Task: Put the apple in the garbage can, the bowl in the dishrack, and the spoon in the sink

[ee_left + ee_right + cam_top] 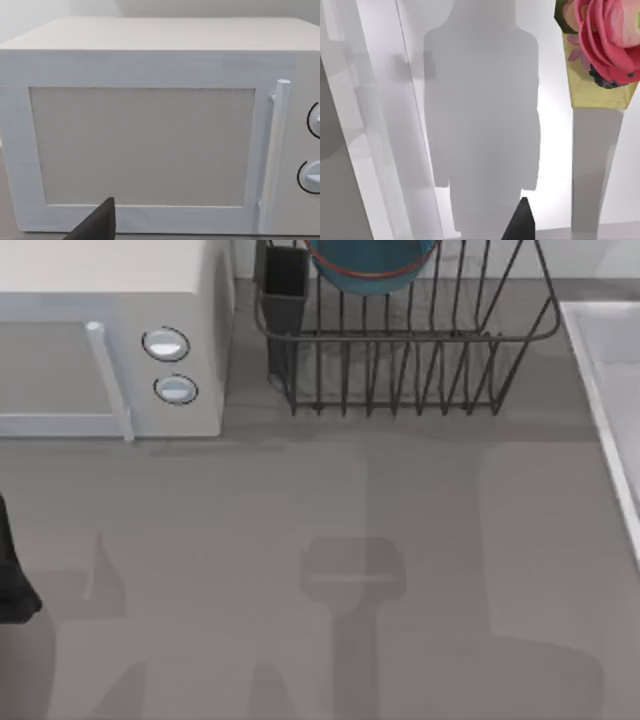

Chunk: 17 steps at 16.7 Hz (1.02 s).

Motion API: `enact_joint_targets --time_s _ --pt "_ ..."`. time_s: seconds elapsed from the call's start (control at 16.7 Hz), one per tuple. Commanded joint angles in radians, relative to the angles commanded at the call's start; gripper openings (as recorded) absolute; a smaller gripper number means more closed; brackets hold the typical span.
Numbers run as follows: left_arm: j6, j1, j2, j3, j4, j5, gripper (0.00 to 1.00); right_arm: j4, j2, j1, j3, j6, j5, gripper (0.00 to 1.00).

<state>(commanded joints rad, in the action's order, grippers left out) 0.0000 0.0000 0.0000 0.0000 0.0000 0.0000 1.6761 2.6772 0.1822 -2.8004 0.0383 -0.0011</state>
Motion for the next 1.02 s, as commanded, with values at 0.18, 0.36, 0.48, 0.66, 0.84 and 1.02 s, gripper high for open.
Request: enact_joint_targets --time_s 0.18,0.36,0.48,0.66,0.84,1.02 --pt "0.000 0.000 0.000 0.000 0.000 0.000 1.00 0.020 0.060 -0.023 -0.091 -0.023 0.003 0.00" --pt "0.000 0.000 0.000 0.000 0.000 0.000 1.00 0.022 0.066 -0.026 -0.101 -0.025 0.004 0.00" --pt "0.000 0.000 0.000 0.000 0.000 0.000 1.00 0.020 0.066 -0.020 -0.099 -0.026 0.002 0.00" --pt "0.000 0.000 0.000 0.000 0.000 0.000 1.00 -0.014 0.048 -0.021 -0.059 -0.027 0.002 0.00" --pt "0.000 0.000 0.000 0.000 0.000 0.000 1.00 -0.103 0.004 -0.024 0.075 -0.026 0.001 0.00" --pt "0.000 0.000 0.000 0.000 0.000 0.000 1.00 -0.208 -0.043 -0.026 0.251 -0.026 0.001 0.00"
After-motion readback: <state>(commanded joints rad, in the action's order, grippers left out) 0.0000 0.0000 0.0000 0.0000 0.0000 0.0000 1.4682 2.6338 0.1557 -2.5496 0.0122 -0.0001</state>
